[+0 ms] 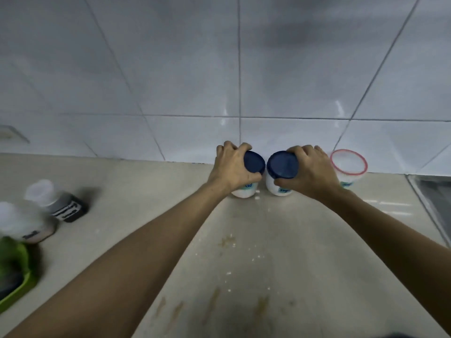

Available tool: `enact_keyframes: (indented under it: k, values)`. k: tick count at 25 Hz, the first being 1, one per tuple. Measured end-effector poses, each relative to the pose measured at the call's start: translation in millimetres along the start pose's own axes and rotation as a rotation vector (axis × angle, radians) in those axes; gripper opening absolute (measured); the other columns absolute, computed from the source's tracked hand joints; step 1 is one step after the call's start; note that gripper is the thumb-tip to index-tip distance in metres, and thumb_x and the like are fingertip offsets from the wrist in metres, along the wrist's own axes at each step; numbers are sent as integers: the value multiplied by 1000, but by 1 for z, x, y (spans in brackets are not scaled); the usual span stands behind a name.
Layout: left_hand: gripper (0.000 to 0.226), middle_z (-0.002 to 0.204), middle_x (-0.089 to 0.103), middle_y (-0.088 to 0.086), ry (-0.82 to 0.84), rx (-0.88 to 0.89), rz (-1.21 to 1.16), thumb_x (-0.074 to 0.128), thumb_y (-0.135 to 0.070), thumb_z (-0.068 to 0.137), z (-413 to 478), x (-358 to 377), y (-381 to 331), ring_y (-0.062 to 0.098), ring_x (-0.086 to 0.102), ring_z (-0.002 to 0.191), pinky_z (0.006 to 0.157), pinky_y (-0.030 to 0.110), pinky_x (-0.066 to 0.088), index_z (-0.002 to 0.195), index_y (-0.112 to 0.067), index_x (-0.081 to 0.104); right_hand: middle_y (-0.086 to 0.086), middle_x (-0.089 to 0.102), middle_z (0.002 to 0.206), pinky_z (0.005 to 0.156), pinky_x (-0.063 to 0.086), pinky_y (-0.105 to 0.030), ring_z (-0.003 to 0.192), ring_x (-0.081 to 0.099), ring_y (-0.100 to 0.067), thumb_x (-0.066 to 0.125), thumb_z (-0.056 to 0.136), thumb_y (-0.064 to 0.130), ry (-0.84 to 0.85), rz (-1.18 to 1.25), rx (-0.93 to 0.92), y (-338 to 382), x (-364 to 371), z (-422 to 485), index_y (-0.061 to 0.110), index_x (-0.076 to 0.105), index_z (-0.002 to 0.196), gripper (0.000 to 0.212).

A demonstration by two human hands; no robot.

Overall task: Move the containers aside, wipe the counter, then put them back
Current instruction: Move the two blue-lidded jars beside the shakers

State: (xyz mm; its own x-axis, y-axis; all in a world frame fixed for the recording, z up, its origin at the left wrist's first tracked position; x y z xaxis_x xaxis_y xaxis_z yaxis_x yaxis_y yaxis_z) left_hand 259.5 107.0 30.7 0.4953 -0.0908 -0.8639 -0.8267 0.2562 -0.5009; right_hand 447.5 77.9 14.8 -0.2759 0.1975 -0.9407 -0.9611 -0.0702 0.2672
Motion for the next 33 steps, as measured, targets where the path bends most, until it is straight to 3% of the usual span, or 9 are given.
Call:
enact_keyframes:
  k: [4, 11, 14, 20, 26, 30, 33]
  values:
    - [65, 121, 44, 6, -123, -128, -41, 76, -40, 65, -77, -70, 80, 23, 37, 118, 91, 21, 33, 123, -22, 54, -8, 59, 111, 87, 45, -36, 102, 54, -27, 82, 52, 48, 98, 174, -112, 101, 9, -9, 13, 56, 119, 80]
    - [64, 123, 47, 2, -236, -429, 16, 77, -42, 61, -211, -172, 250, 21, 39, 118, 93, 21, 32, 120, -23, 59, -4, 51, 121, 97, 42, -34, 113, 47, -22, 77, 58, 53, 278, 295, -377, 331, 69, -16, 17, 50, 130, 85]
    - [66, 119, 50, 5, -292, -472, 18, 71, -48, 56, -236, -192, 294, 24, 42, 115, 94, 20, 32, 117, -23, 61, -5, 50, 124, 100, 40, -35, 116, 46, -24, 75, 61, 53, 316, 258, -409, 388, 93, -17, 14, 49, 132, 85]
    - [70, 115, 52, 9, -379, -455, 50, 58, -55, 56, -256, -196, 344, 28, 46, 110, 92, 24, 37, 113, -16, 64, -6, 51, 123, 97, 42, -31, 116, 44, -21, 77, 64, 48, 345, 289, -431, 439, 126, -16, 16, 50, 131, 79]
    - [63, 117, 54, 12, -422, -434, 56, 61, -52, 60, -259, -184, 363, 32, 50, 107, 92, 35, 47, 112, -16, 64, -8, 51, 124, 97, 42, -31, 117, 44, -24, 79, 65, 44, 326, 304, -432, 453, 142, -14, 13, 50, 132, 79]
    - [62, 119, 55, 11, -394, -407, 168, 59, -53, 64, -255, -186, 364, 32, 53, 107, 91, 40, 46, 114, -17, 63, -10, 43, 137, 104, 38, -36, 124, 41, -28, 71, 70, 55, 330, 209, -482, 452, 148, -11, 16, 42, 138, 83]
    - [53, 126, 52, 8, -475, -388, 200, 59, -51, 73, -265, -183, 345, 28, 47, 114, 94, 40, 37, 115, -17, 60, -10, 26, 154, 113, 29, -42, 138, 27, -28, 58, 74, 67, 368, 228, -463, 439, 144, -20, 21, 32, 144, 87]
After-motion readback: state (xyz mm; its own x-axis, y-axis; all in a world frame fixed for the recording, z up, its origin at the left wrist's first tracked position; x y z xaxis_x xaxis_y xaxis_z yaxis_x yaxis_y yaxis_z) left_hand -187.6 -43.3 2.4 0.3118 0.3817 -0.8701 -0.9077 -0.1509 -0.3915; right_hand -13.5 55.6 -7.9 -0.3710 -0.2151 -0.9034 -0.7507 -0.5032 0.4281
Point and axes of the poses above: each hand's wrist, its own z-axis towards the middle knuckle, its own x-axis out of the palm, y = z × x, the point moved 4 cm from there along z, towards the middle knuckle
